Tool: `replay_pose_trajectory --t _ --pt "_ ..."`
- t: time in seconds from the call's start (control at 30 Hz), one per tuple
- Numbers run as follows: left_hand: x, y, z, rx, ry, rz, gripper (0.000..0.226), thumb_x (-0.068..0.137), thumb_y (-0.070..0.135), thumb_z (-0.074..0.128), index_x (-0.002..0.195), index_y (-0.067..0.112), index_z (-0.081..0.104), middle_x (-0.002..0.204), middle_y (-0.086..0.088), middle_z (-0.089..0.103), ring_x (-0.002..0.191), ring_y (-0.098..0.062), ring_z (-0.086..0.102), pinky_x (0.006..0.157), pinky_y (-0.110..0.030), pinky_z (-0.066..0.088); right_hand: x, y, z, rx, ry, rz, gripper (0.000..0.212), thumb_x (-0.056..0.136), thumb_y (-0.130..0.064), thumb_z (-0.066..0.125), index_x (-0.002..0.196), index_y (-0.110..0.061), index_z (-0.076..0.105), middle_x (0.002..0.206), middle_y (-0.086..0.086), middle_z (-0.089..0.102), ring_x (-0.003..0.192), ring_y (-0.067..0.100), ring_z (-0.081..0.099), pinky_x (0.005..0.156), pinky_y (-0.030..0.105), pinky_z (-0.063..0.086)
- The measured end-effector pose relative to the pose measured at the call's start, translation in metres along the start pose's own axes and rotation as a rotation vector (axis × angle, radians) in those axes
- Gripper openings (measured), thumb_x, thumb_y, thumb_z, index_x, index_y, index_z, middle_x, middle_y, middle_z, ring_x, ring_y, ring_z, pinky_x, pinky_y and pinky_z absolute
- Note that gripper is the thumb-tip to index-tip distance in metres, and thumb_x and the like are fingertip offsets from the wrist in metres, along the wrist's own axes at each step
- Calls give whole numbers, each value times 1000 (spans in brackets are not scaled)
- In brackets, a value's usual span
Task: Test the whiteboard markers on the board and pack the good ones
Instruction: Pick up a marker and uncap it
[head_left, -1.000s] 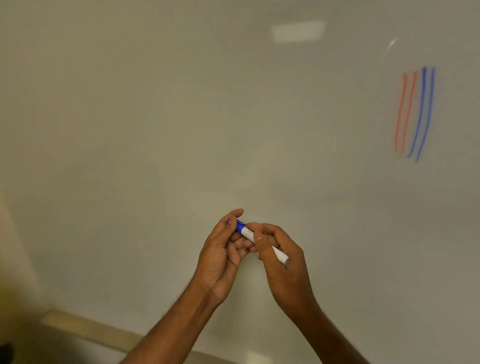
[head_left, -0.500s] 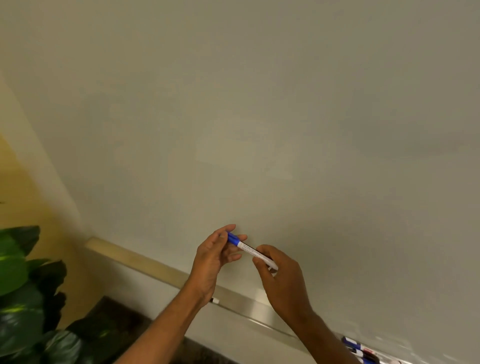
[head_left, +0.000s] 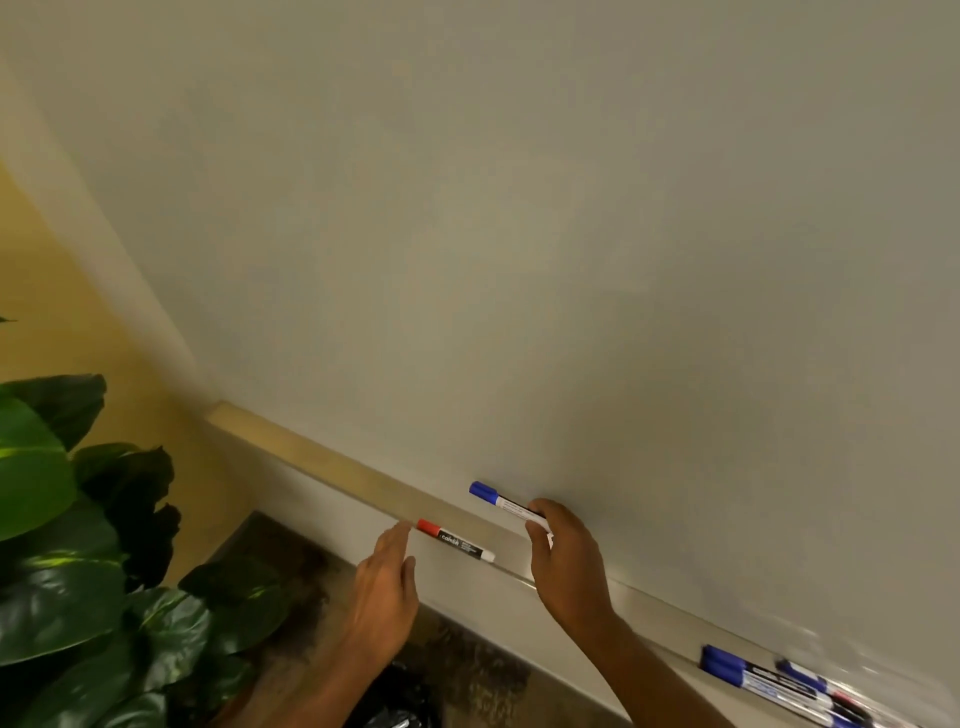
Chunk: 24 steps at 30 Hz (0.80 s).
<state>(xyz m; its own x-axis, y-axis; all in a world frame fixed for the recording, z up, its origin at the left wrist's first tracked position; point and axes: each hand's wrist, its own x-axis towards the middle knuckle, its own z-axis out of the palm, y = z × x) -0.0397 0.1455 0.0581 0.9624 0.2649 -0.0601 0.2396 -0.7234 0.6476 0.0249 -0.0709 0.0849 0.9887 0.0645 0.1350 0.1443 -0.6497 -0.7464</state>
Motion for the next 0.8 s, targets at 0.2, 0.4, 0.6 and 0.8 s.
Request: replay_pose_trajectory --t 0.2,0.4,0.6,0.8 --pt "16 -24 26 205 -122 139 60 110 23 35 163 19 7 170 2 4 157 -15 -1 123 -28 -3 14 22 56 -107 -71 2 26 103 -17 50 126 -17 62 119 1 66 108 19 61 93 23 44" --pt "34 -31 54 317 -214 253 62 110 22 23 155 19 -20 163 1 -26 153 -17 -23 128 -38 -6 24 38 97 -164 -115 19 30 102 -18 50 130 -17 62 126 2 66 113 20 60 99 27 43" --pt "53 -26 74 378 -238 327 71 107 8 30 152 22 -23 161 0 -32 150 -19 -31 127 -41 -10 24 45 119 -184 -90 -40 30 94 -11 65 124 -11 67 122 8 70 114 28 64 100 40 47" --pt "71 -20 77 569 -337 328 72 107 12 31 149 19 -27 164 -6 -30 151 -26 -31 126 -48 -14 28 52 126 -209 -64 -147 37 81 -7 79 116 -14 72 111 4 75 102 25 70 94 43 54"
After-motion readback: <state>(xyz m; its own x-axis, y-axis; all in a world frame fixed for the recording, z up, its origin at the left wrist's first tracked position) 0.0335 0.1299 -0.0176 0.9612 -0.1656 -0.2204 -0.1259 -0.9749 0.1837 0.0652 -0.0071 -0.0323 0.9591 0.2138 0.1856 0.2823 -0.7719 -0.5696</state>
